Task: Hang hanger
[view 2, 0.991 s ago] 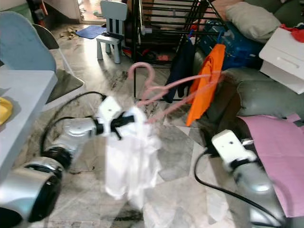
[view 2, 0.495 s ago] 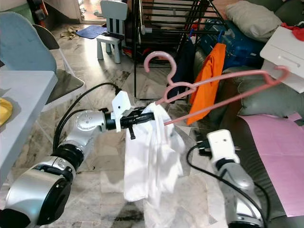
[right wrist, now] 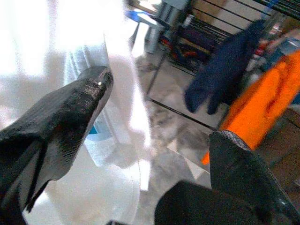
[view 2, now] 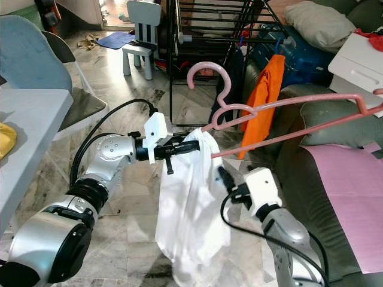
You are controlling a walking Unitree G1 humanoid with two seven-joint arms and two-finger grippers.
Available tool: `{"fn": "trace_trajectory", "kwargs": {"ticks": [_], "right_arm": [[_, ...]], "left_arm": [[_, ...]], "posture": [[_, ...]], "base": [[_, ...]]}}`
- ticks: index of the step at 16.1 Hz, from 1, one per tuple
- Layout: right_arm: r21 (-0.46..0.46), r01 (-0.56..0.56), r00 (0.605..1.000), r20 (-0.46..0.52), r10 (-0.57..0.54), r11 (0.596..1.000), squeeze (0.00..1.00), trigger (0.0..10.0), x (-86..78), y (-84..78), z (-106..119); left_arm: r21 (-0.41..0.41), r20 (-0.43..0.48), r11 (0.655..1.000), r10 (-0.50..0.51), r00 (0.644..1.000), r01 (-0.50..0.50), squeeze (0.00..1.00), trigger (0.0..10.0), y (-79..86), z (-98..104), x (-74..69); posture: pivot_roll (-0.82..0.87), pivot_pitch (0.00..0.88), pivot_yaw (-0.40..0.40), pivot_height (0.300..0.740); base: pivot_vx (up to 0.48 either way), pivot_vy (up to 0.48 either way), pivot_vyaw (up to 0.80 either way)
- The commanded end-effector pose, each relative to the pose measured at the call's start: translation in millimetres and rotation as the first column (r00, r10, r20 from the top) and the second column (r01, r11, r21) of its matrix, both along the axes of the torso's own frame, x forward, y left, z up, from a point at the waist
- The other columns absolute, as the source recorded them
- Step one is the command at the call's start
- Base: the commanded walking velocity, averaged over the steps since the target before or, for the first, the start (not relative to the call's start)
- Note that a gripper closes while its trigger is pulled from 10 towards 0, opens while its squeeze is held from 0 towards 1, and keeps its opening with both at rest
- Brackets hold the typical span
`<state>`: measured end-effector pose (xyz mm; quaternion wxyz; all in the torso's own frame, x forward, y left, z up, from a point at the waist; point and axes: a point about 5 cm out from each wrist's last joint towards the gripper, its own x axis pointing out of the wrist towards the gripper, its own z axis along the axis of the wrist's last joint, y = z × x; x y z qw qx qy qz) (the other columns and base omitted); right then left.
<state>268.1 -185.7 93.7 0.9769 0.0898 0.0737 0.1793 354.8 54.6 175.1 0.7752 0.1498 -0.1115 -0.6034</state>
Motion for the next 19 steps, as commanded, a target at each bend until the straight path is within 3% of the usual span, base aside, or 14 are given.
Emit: {"fn": "trace_trajectory", "kwargs": {"ticks": [1,4,6,9,11,14,15,17,19], "right_arm": [[-0.004,-0.042,0.999,-0.002,0.042,0.999,0.00,10.0,-1.9,1.6,2],[-0.006,-0.032,0.998,-0.061,0.032,0.999,0.00,10.0,2.3,0.3,-10],[0.016,-0.067,0.995,-0.067,0.068,0.998,0.00,10.0,4.9,8.3,-11],[-0.009,-0.061,0.994,-0.086,0.060,0.998,0.00,10.0,6.4,9.7,-15],[-0.100,0.094,0.972,-0.206,-0.113,0.991,0.00,10.0,11.1,-9.8,-36],[-0.094,0.326,0.867,-0.368,-0.337,0.941,0.00,10.0,5.5,-39.0,-61],[-0.080,0.377,0.836,-0.398,-0.377,0.923,0.00,0.0,0.9,-47.4,-66],[-0.072,0.476,0.784,-0.417,-0.460,0.876,0.00,0.0,-8.1,-68.1,-70],[-0.108,0.579,0.737,-0.353,-0.576,0.808,0.00,0.0,-14.6,-100.2,-56]], "left_arm": [[-0.019,0.070,0.999,-0.028,0.997,0.030,0.00,0.0,-6.4,16,0.4],[-0.066,0.098,0.992,-0.105,0.990,0.112,0.00,0.0,-14.3,28,-4.6],[-0.091,0.133,0.988,-0.112,0.985,0.124,0.00,0.0,-21.8,39,-5.4],[-0.075,0.129,0.991,-0.102,0.986,0.113,0.00,0.0,-20.6,34,-5.2],[-0.148,0.092,0.975,-0.155,0.984,0.167,0.00,0.0,-24.4,42,-9.2],[-0.227,0.105,0.955,-0.171,0.980,0.191,0.00,0.0,-27.0,64,-9.2],[-0.251,0.111,0.951,-0.155,0.982,0.179,0.00,0.0,-24.7,73,-6.3],[-0.256,0.126,0.957,-0.108,0.986,0.138,0.00,0.0,-14.6,82,0.6],[-0.205,0.098,0.976,-0.048,0.994,0.068,0.00,0.0,1.4,71,6.3]], "posture": [[0.06,0.000,-0.048,0.740],[0.07,0.000,-0.055,0.740],[0.08,0.000,-0.063,0.740],[0.07,0.000,-0.064,0.740],[0.07,0.000,-0.066,0.740],[0.07,0.000,-0.074,0.740],[0.08,0.000,-0.077,0.740],[0.08,0.000,-0.080,0.740],[0.07,0.000,-0.078,0.740]], "base": [[0.000,0.000,0.00],[0.000,0.000,0.00],[0.000,0.000,0.00],[0.000,0.000,0.00],[0.000,0.000,0.00],[0.000,0.000,0.00],[0.000,0.000,0.00],[0.000,0.000,0.00],[0.000,0.000,0.00]]}}
